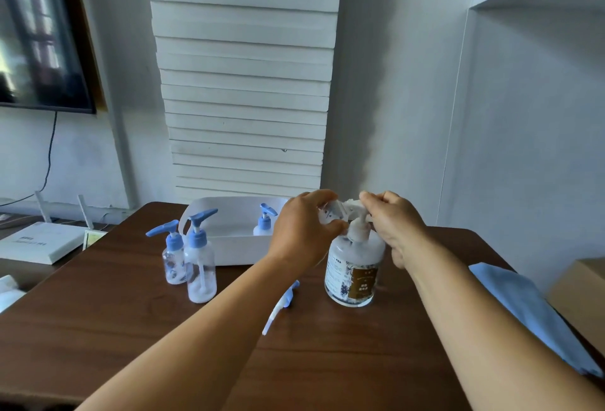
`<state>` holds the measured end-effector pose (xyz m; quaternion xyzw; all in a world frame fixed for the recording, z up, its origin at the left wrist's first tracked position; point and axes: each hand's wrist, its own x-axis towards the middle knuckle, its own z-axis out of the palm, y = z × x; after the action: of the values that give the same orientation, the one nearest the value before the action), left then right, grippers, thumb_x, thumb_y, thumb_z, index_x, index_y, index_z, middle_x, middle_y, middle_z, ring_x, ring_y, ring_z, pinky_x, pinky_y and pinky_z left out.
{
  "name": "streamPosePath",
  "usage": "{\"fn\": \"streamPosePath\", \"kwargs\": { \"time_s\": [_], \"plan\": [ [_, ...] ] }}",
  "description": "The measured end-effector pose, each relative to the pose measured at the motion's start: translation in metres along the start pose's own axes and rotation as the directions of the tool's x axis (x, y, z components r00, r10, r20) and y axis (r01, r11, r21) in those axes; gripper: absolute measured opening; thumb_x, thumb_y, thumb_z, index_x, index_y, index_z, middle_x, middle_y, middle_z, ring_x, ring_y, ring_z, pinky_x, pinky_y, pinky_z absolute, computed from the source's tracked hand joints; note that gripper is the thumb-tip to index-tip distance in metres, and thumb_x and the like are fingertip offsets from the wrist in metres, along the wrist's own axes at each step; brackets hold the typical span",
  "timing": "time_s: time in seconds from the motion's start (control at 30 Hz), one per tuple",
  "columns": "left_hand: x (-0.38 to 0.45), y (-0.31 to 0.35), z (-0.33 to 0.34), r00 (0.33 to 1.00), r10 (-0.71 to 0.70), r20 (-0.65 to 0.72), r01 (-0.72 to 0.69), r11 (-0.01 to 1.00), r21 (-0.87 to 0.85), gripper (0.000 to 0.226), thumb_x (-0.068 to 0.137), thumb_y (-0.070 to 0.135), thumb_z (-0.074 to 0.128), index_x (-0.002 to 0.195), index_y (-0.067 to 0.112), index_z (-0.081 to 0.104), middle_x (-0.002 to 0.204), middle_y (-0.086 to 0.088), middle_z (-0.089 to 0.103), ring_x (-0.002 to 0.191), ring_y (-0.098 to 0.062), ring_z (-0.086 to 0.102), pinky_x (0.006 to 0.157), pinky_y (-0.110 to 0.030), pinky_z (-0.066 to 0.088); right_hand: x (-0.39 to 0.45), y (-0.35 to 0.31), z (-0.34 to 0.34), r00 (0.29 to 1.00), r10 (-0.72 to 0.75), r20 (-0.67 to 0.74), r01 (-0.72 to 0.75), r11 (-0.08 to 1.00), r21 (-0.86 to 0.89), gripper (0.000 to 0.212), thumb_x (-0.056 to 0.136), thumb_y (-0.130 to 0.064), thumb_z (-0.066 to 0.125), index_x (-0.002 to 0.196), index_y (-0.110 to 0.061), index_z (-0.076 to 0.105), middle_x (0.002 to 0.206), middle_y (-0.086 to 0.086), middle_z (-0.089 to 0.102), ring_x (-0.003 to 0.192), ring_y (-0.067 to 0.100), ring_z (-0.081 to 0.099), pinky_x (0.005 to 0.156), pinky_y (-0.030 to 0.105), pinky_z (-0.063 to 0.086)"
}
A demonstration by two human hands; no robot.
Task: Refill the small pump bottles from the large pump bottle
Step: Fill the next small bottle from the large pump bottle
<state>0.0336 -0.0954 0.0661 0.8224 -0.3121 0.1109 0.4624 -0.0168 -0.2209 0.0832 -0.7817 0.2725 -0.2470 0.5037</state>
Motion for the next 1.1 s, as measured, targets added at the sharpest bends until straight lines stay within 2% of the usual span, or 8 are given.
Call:
{"fn": "streamPosePath", "kwargs": {
  "time_s": [0.07,0.2,0.43,0.67,0.8,0.87,0.97,1.1],
  "plan": [
    [0.001,0.000,0.000,1.000,0.001,-0.003,-0.001,1.000,0.003,0.044,0.075,0.024,0.073,0.117,0.025,0.062,0.107,0.006,0.066,0.098,-0.012,0.058,0.082,-0.021,0.043,0.001,0.001,0.001,1.000,-0.007,-0.004,0.007,1.000,-0.001,0.027,0.096,-0.038,0.047,0.099,-0.012,0.056,0.090,0.001,0.057,0.085,0.015,0.051,0.055,0.023,0.036],
    [-0.003,-0.007,0.006,1.000,-0.020,0.006,0.020,1.000,0.010,0.044,0.076,0.026,0.073,0.118,0.026,0.061,0.109,0.005,0.066,0.099,-0.013,0.059,0.087,-0.027,0.048,-0.002,0.012,0.009,1.000,0.022,-0.011,-0.021,0.998,0.053,0.025,0.094,-0.037,0.049,0.082,-0.016,0.051,0.079,-0.002,0.055,0.072,0.010,0.048,0.055,0.024,0.034],
    [0.002,-0.002,0.001,1.000,-0.001,-0.010,0.000,1.000,-0.012,0.046,0.076,0.024,0.073,0.119,0.026,0.060,0.111,0.005,0.066,0.102,-0.014,0.059,0.088,-0.027,0.048,0.001,0.000,0.001,1.000,-0.006,-0.002,0.005,1.000,-0.008,0.027,0.096,-0.039,0.047,0.100,-0.013,0.055,0.085,-0.002,0.054,0.087,0.015,0.050,0.055,0.023,0.035],
    [-0.003,-0.011,0.008,1.000,-0.017,0.008,0.017,1.000,-0.003,0.047,0.076,0.028,0.074,0.121,0.027,0.059,0.112,0.007,0.064,0.102,-0.012,0.058,0.087,-0.026,0.048,-0.003,0.013,0.008,0.999,0.043,-0.013,-0.042,0.997,0.062,0.027,0.094,-0.039,0.049,0.092,-0.012,0.055,0.082,-0.003,0.055,0.075,0.010,0.048,0.056,0.024,0.035],
    [0.001,-0.006,0.004,1.000,-0.003,-0.001,0.003,1.000,-0.007,0.048,0.076,0.027,0.073,0.122,0.027,0.059,0.112,0.006,0.065,0.103,-0.014,0.057,0.087,-0.026,0.047,0.000,0.002,0.002,1.000,0.020,-0.014,-0.019,0.999,0.033,0.027,0.095,-0.038,0.049,0.099,-0.013,0.056,0.085,-0.001,0.054,0.083,0.015,0.050,0.054,0.024,0.034],
    [0.002,-0.006,0.004,1.000,-0.001,-0.002,0.001,1.000,-0.008,0.048,0.076,0.026,0.073,0.122,0.027,0.059,0.112,0.006,0.065,0.104,-0.014,0.056,0.087,-0.026,0.046,0.001,0.003,0.003,1.000,0.016,-0.020,-0.015,0.999,0.034,0.027,0.095,-0.038,0.049,0.099,-0.012,0.056,0.085,-0.001,0.054,0.080,0.013,0.050,0.054,0.023,0.034],
    [0.001,-0.011,0.008,1.000,-0.025,0.007,0.025,1.000,0.000,0.047,0.076,0.028,0.074,0.120,0.027,0.059,0.111,0.007,0.064,0.103,-0.013,0.057,0.088,-0.028,0.048,0.002,0.011,0.010,0.999,0.035,-0.034,-0.032,0.997,0.076,0.025,0.094,-0.035,0.049,0.093,-0.012,0.056,0.079,-0.002,0.054,0.070,0.007,0.046,0.055,0.024,0.035],
    [-0.002,-0.012,0.008,1.000,-0.023,0.018,0.023,1.000,-0.012,0.046,0.076,0.028,0.074,0.120,0.027,0.059,0.110,0.006,0.064,0.101,-0.013,0.058,0.088,-0.029,0.048,0.000,0.013,0.012,0.999,0.040,-0.032,-0.038,0.996,0.076,0.023,0.093,-0.035,0.050,0.087,-0.013,0.053,0.077,-0.002,0.054,0.071,0.011,0.046,0.056,0.025,0.035]
  ]
}}
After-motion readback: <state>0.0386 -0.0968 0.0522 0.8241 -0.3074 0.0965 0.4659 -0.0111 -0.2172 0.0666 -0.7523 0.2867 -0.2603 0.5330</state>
